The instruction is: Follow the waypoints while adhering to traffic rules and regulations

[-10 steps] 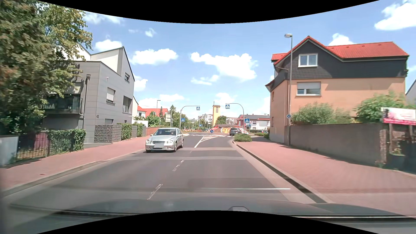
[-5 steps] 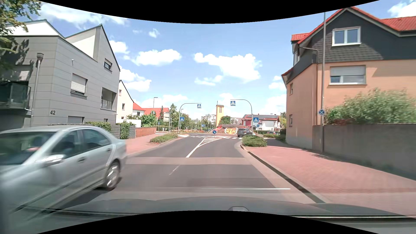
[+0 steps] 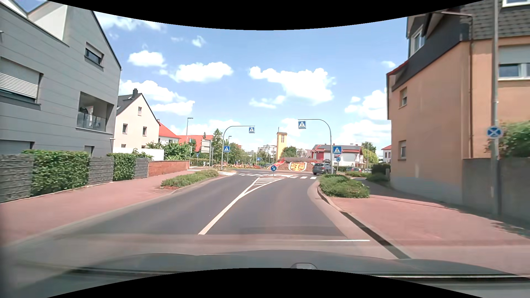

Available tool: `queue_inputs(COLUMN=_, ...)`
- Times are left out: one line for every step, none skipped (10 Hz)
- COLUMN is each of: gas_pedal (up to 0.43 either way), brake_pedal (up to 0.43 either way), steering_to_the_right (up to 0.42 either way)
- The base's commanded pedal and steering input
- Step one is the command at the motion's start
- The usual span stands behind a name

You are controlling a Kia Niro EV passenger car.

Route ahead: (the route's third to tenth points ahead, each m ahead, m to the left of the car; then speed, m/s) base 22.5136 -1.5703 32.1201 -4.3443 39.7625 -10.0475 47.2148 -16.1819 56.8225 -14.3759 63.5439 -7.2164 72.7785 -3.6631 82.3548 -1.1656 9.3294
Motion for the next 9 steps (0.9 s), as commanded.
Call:
queue_inputs(gas_pedal=0.000, brake_pedal=0.189, steering_to_the_right=0.010)
queue_inputs(gas_pedal=0.000, brake_pedal=0.195, steering_to_the_right=0.012)
queue_inputs(gas_pedal=0.000, brake_pedal=0.195, steering_to_the_right=0.014)
queue_inputs(gas_pedal=0.000, brake_pedal=0.201, steering_to_the_right=0.016)
queue_inputs(gas_pedal=0.000, brake_pedal=0.201, steering_to_the_right=0.019)
queue_inputs(gas_pedal=0.000, brake_pedal=0.201, steering_to_the_right=0.022)
queue_inputs(gas_pedal=0.000, brake_pedal=0.207, steering_to_the_right=0.026)
queue_inputs(gas_pedal=0.000, brake_pedal=0.207, steering_to_the_right=0.034)
queue_inputs(gas_pedal=0.000, brake_pedal=0.201, steering_to_the_right=0.040)
